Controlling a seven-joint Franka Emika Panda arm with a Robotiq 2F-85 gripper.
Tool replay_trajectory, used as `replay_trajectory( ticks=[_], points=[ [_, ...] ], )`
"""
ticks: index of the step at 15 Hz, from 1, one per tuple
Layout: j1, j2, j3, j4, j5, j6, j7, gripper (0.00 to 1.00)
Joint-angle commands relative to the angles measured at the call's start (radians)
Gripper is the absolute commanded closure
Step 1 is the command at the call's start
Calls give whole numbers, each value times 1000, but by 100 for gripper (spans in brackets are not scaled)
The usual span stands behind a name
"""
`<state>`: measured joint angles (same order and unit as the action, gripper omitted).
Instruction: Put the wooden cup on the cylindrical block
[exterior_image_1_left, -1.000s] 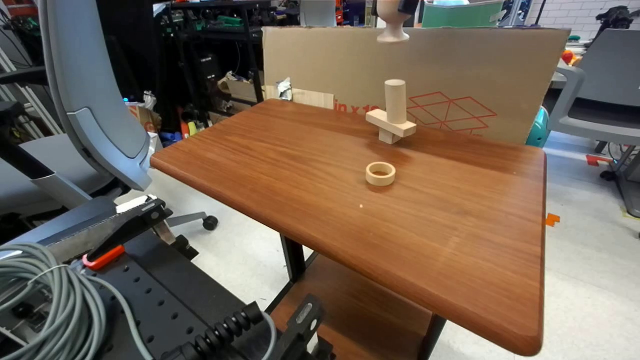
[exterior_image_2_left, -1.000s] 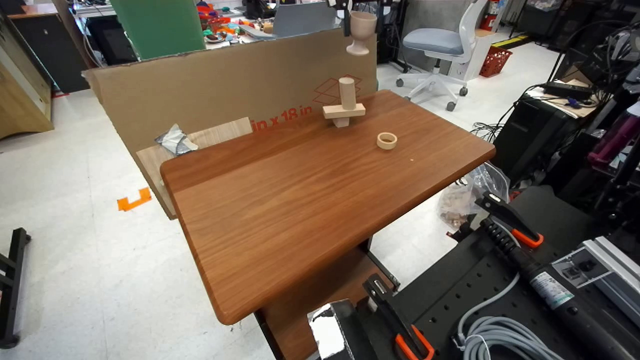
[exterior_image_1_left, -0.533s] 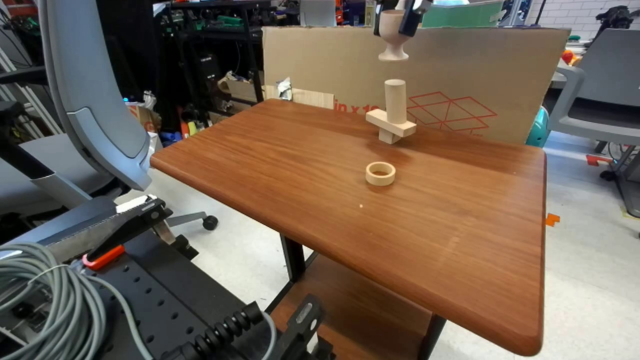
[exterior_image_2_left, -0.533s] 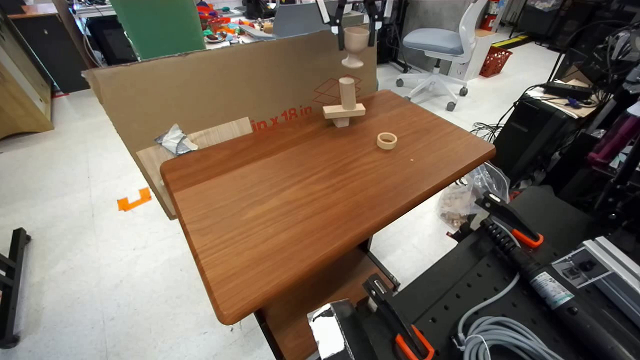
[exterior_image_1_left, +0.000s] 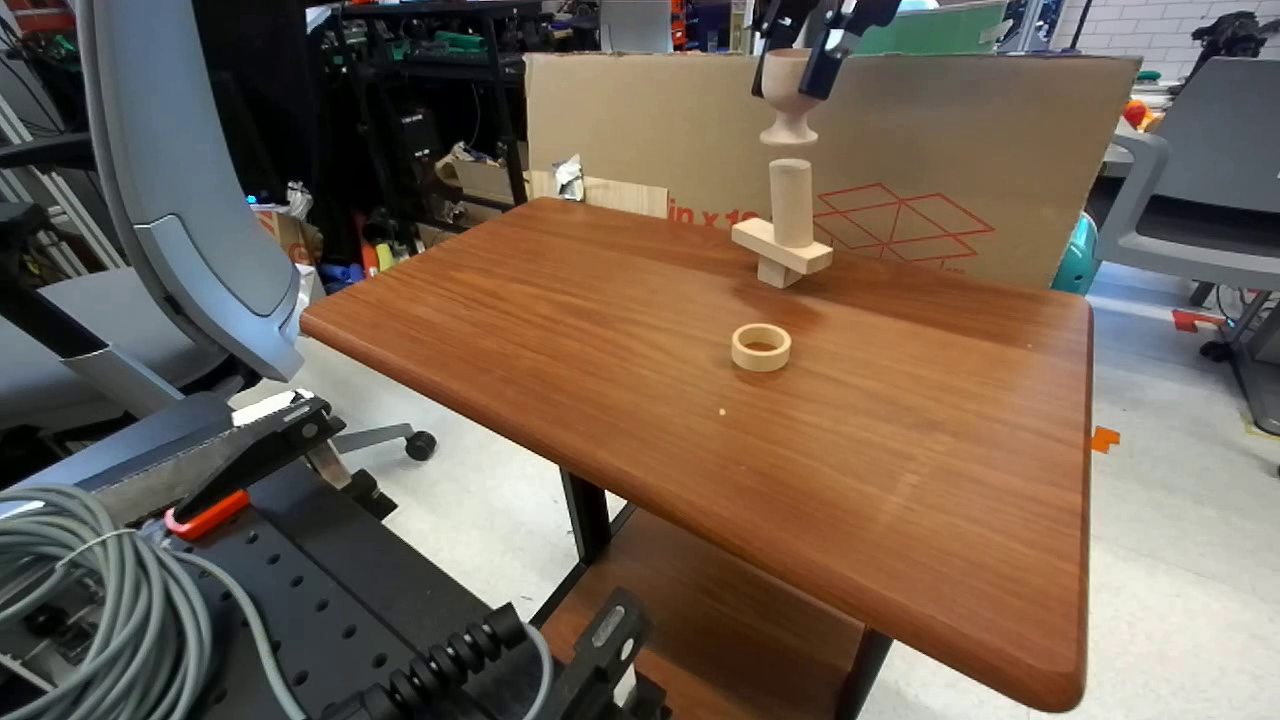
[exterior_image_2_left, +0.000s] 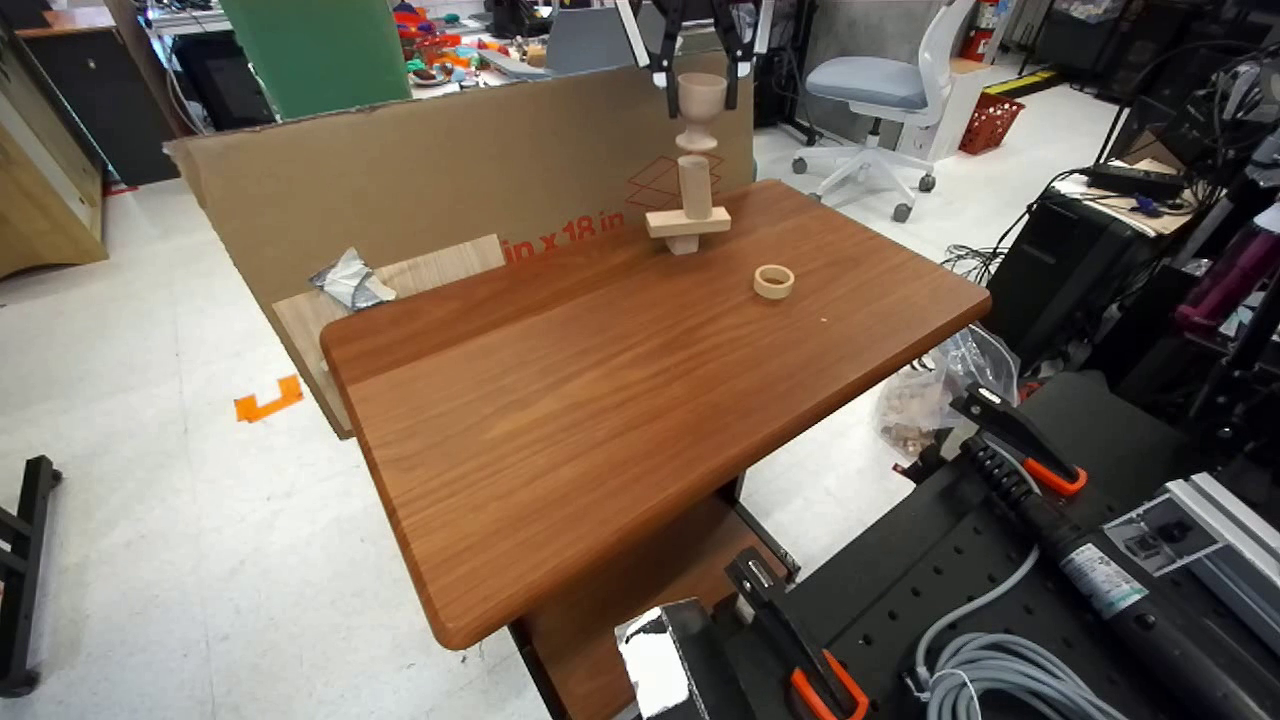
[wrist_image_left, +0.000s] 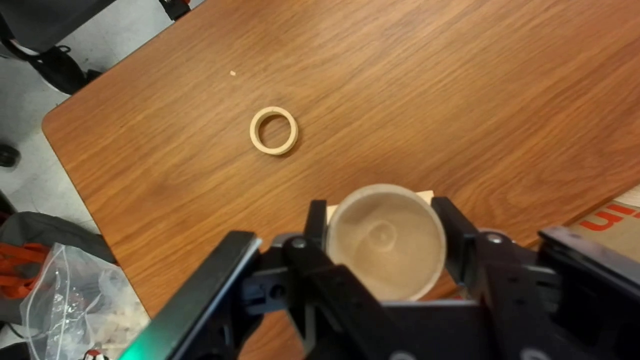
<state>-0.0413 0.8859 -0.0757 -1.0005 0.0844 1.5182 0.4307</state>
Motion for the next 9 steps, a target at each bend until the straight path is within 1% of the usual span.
replay_trajectory(
  ticks=[1,9],
  points=[
    [-8,63,1,113,20,-71,19,71],
    [-3,111,0,170,11,-85,29,71]
  ],
)
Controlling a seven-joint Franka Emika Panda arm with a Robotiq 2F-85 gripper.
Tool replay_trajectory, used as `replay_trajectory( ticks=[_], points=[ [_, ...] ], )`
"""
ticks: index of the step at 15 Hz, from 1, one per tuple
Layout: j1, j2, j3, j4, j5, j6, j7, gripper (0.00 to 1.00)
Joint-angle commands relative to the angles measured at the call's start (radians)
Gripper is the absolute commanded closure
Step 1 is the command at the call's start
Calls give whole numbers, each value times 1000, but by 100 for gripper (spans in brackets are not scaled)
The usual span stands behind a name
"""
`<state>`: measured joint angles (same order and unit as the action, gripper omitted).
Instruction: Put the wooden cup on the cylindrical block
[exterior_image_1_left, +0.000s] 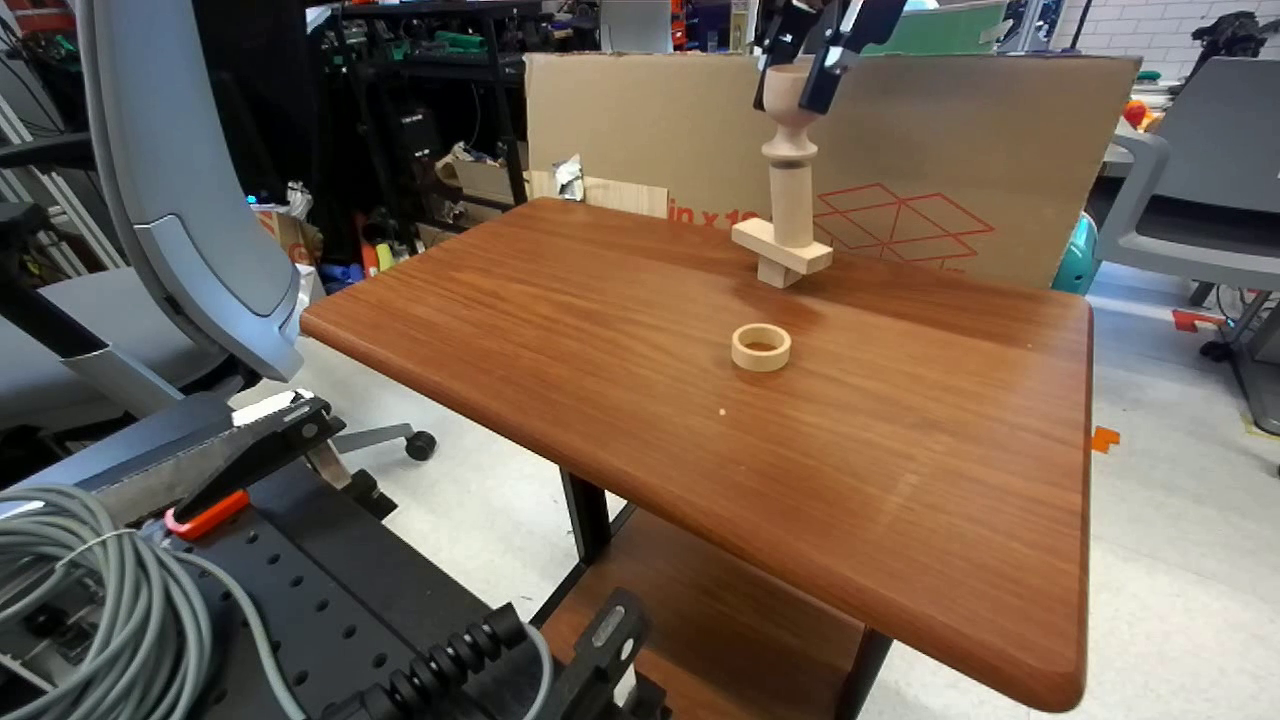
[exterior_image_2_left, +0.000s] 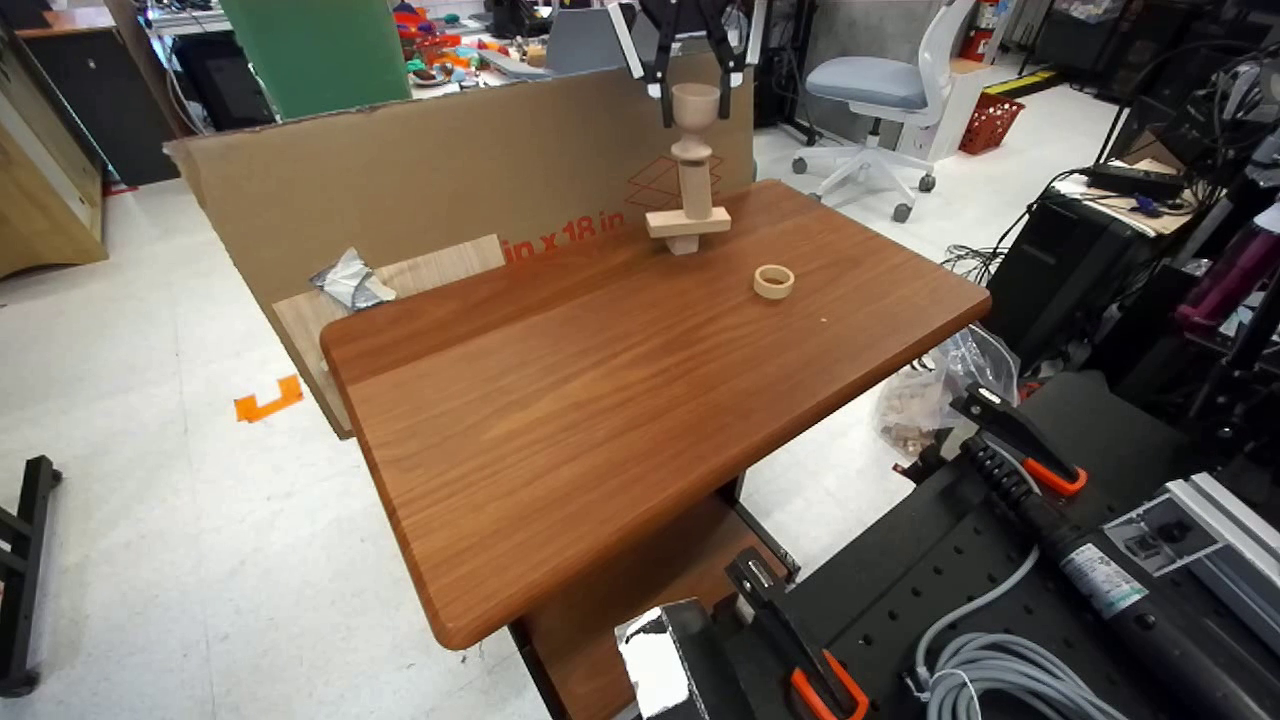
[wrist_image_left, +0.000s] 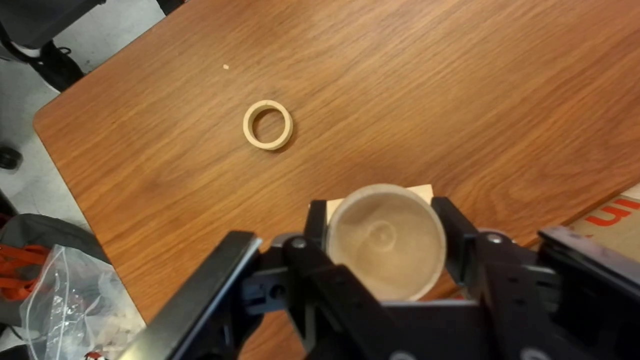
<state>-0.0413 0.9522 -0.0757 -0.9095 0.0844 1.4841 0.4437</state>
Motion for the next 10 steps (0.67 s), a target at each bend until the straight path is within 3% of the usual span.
replay_trajectory(
  ticks=[1,6,7,8,10],
  points=[
    [-1,47,2,75,6,-47,19,71],
    [10,68,-2,86,-6,-55,36,71],
    [12,64,-3,83,-8,-59,37,34],
    [13,60,-3,78,-8,-54,40,19],
    [14,41,-1,61,-7,-48,34,7]
  ],
)
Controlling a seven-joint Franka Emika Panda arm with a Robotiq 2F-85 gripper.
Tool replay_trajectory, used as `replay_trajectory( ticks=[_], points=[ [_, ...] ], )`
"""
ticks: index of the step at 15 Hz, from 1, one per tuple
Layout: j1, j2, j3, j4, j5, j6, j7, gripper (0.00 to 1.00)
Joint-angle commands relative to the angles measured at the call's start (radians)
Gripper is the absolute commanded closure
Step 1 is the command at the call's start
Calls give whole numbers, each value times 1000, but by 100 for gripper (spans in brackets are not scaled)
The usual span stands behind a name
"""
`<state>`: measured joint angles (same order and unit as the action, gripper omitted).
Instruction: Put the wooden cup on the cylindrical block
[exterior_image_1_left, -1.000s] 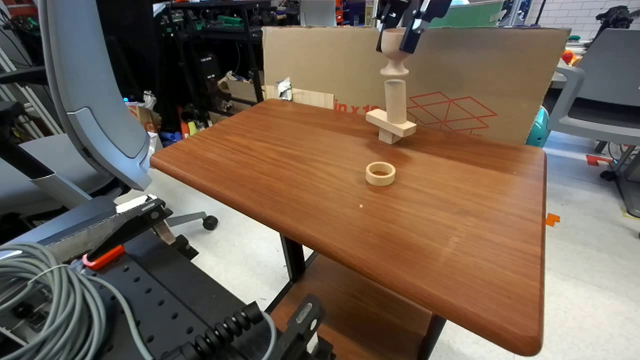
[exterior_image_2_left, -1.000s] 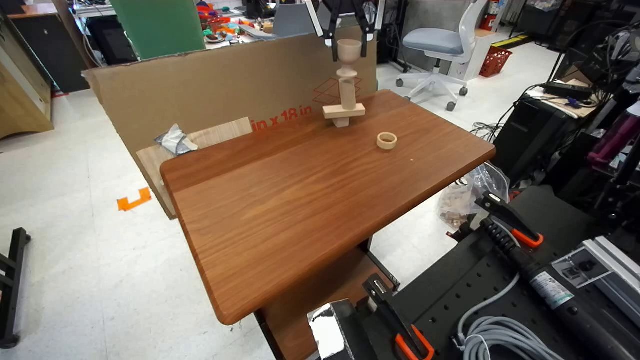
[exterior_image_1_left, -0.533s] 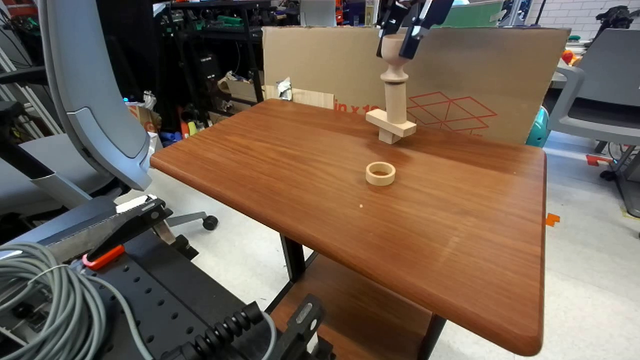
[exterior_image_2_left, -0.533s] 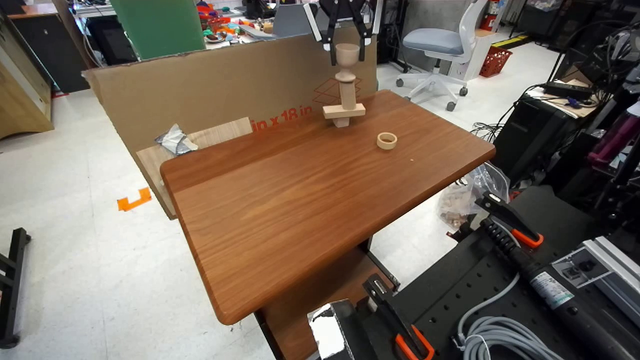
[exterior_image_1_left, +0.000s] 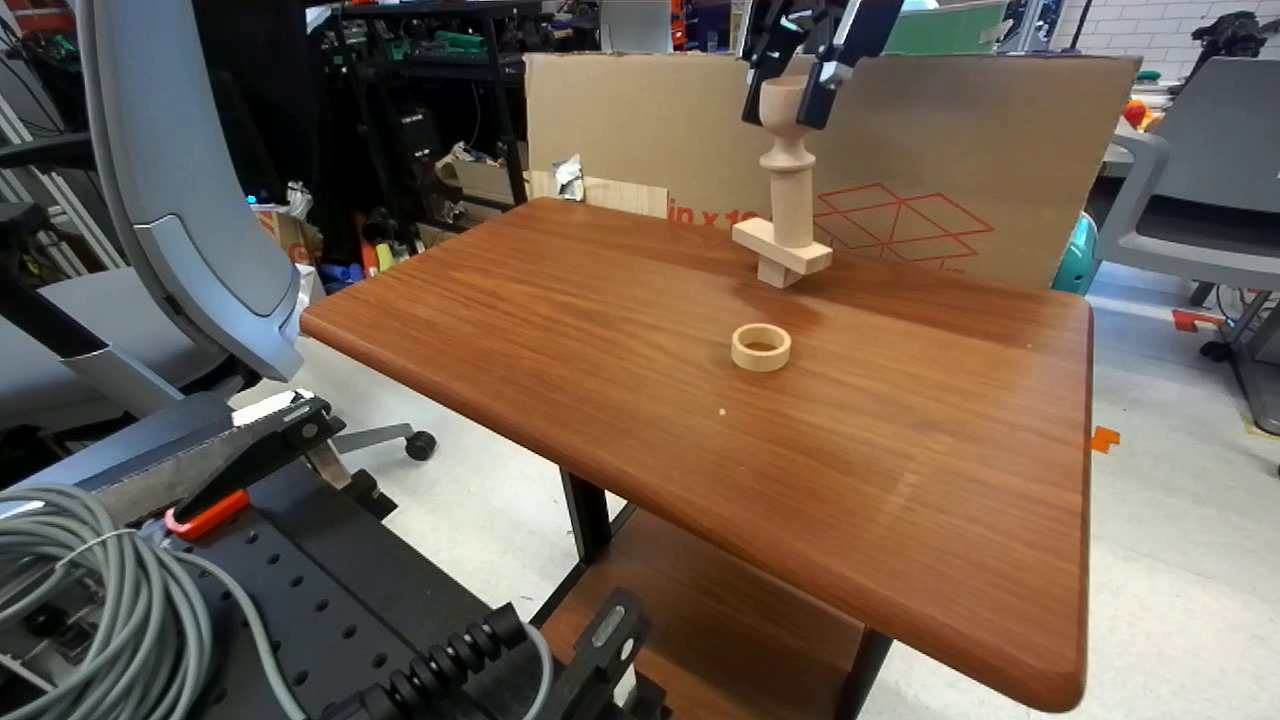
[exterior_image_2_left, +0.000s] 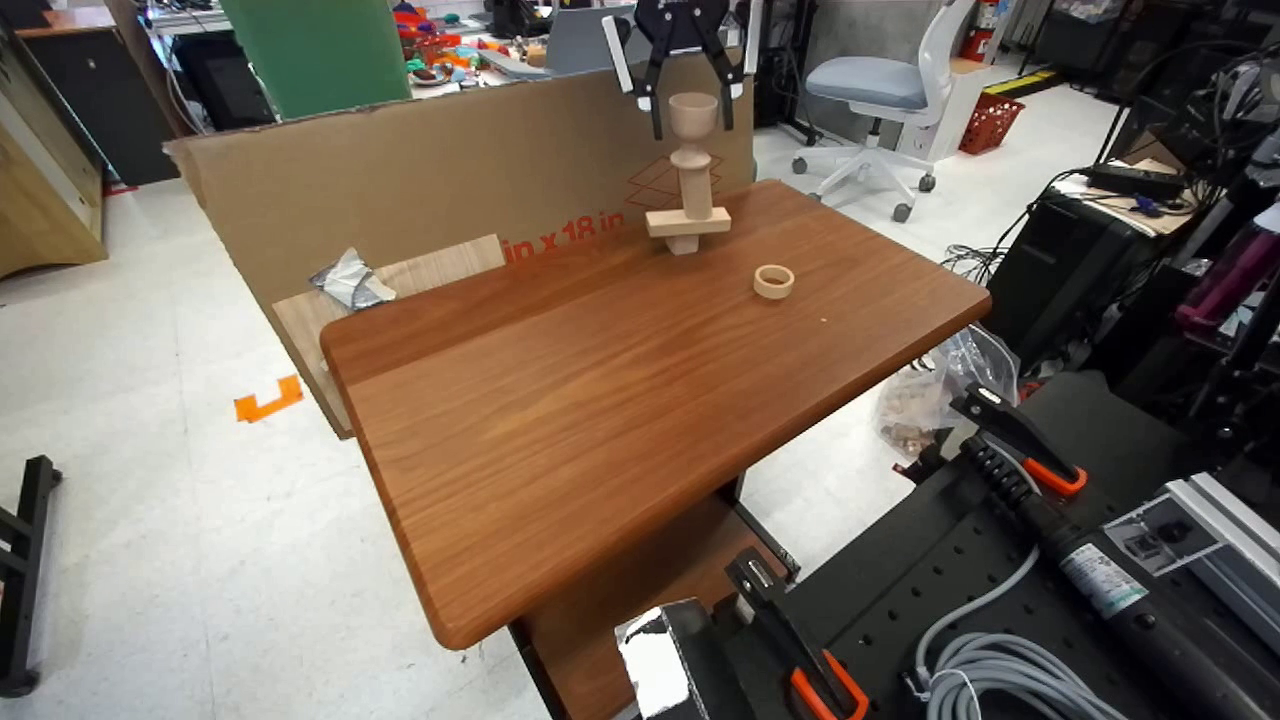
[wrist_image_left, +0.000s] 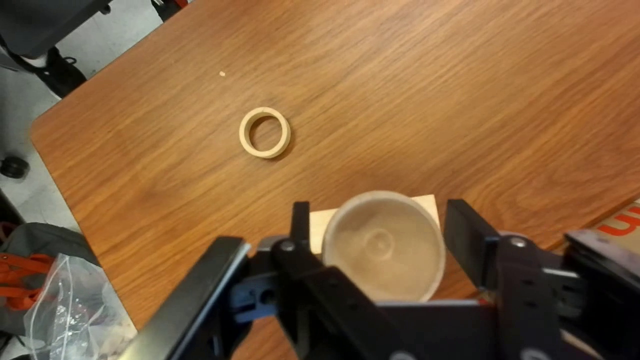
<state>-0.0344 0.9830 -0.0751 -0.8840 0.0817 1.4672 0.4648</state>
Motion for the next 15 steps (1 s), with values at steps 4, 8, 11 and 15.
replay_trajectory(
  ticks=[4,8,11,15],
  points=[
    [10,-54,4,-14,2,-11,-2,0],
    [32,-174,6,-127,-13,34,-6,0],
    [76,-297,0,-276,-43,124,-6,0],
    [136,-429,6,-451,-105,260,-34,0]
  ],
)
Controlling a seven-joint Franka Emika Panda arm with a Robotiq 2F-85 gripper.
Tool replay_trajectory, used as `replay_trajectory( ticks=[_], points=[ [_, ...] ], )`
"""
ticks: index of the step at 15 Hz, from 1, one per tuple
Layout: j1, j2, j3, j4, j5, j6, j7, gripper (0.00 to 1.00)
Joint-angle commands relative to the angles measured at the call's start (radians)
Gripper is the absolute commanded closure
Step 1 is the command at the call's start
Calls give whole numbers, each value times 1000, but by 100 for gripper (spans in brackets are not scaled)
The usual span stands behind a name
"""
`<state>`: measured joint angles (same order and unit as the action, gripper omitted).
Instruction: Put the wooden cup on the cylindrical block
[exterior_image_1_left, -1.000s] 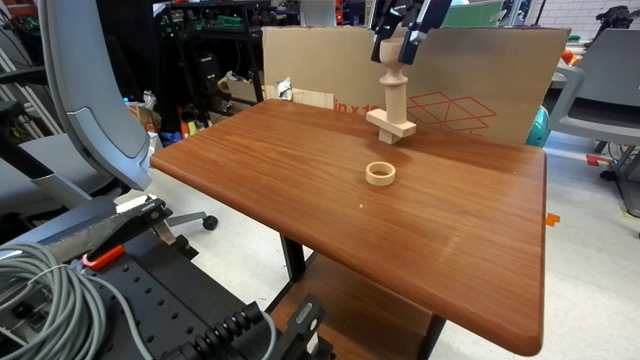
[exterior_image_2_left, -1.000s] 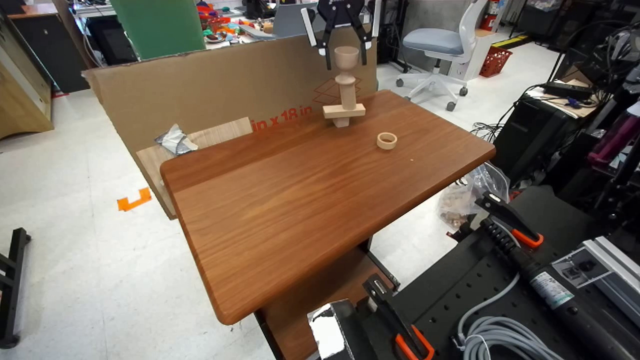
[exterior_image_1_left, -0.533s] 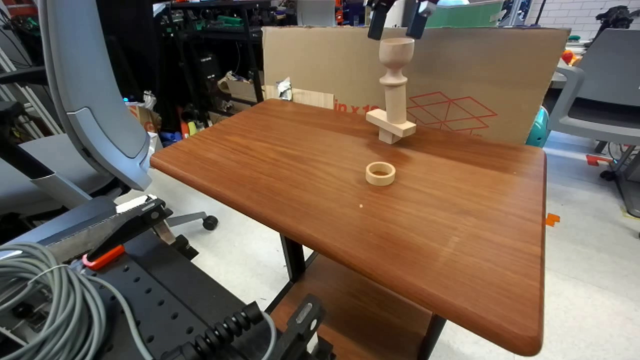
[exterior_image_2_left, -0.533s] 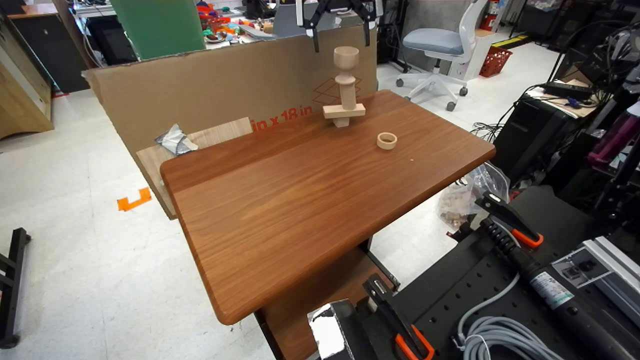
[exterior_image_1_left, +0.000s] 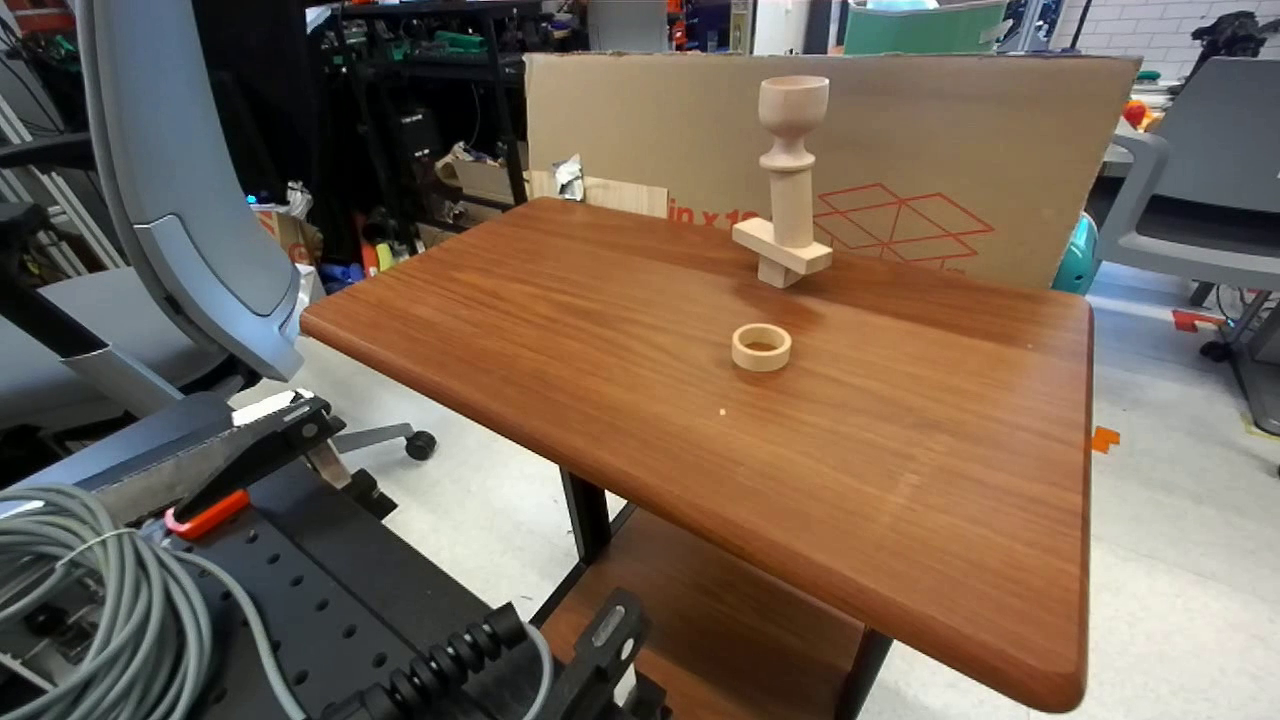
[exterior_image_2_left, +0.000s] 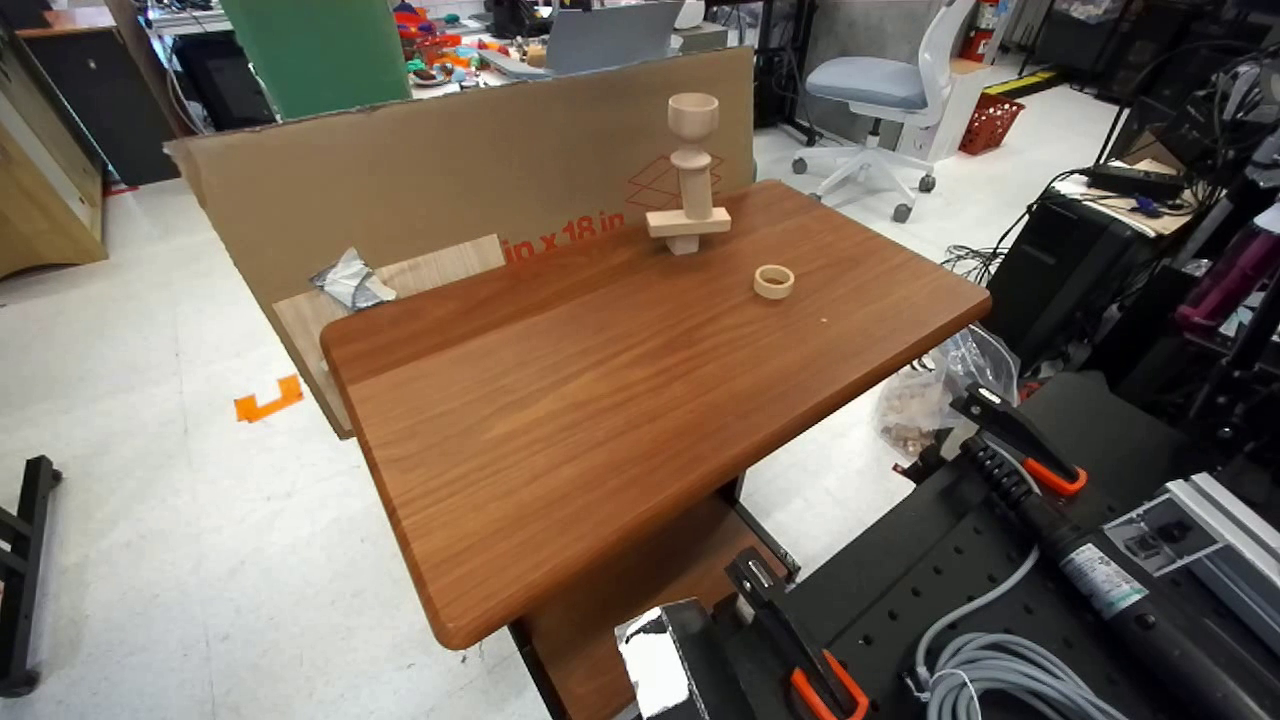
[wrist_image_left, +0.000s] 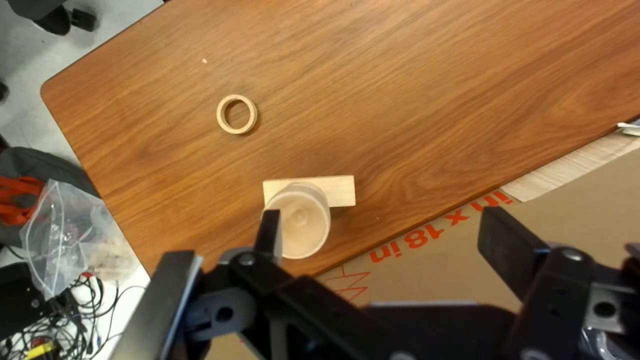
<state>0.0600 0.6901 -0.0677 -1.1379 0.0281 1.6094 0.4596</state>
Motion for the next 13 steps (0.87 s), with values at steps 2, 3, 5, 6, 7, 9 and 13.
replay_trajectory(
  ticks=[2,3,5,6,7,9,13],
  points=[
    [63,-194,7,-286,-88,185,-53,0],
    [72,-223,13,-334,-103,211,-68,0],
    [79,-276,31,-431,-119,249,-106,0],
    [79,-301,41,-479,-119,268,-128,0],
    [78,-326,50,-530,-119,279,-147,0],
    [68,-374,73,-631,-96,273,-198,0],
    [71,-329,74,-578,-103,235,-172,0]
  ],
)
